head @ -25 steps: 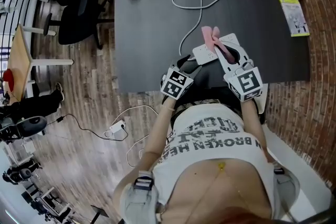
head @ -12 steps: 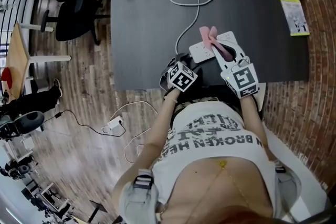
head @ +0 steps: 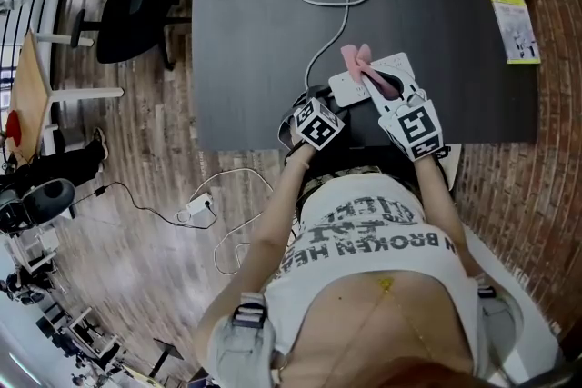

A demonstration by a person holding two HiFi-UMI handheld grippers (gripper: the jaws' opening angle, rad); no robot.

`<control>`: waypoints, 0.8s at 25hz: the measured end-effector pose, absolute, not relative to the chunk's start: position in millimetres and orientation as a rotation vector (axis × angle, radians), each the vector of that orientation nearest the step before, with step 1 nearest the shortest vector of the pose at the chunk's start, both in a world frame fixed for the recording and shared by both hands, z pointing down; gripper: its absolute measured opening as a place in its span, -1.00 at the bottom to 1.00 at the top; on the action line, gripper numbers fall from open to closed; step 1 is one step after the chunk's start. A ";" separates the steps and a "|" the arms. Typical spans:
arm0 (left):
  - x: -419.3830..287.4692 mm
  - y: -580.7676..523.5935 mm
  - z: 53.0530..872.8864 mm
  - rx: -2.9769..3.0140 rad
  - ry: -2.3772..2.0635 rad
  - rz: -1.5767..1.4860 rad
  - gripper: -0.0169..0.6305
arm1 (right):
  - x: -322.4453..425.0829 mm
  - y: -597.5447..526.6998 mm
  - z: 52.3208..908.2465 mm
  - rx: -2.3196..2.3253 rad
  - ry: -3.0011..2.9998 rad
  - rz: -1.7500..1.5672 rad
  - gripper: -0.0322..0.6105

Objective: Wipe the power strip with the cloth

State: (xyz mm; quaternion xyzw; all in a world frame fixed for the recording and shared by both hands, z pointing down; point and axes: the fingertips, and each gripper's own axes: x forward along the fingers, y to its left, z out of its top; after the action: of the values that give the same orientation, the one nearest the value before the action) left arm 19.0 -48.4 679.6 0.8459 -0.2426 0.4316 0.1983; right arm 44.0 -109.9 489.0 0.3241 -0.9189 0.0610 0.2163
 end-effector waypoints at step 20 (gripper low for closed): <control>17.9 -50.7 681.6 2.369 -0.699 1.203 -0.12 | -5.6 -98.0 588.8 0.545 -2.410 0.188 -0.85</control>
State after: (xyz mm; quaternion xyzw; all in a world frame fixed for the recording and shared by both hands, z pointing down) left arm 17.9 -50.7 681.6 0.8456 -0.2493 0.4294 0.1959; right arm -5.6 -98.0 588.8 0.2078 -0.9196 0.0718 0.3256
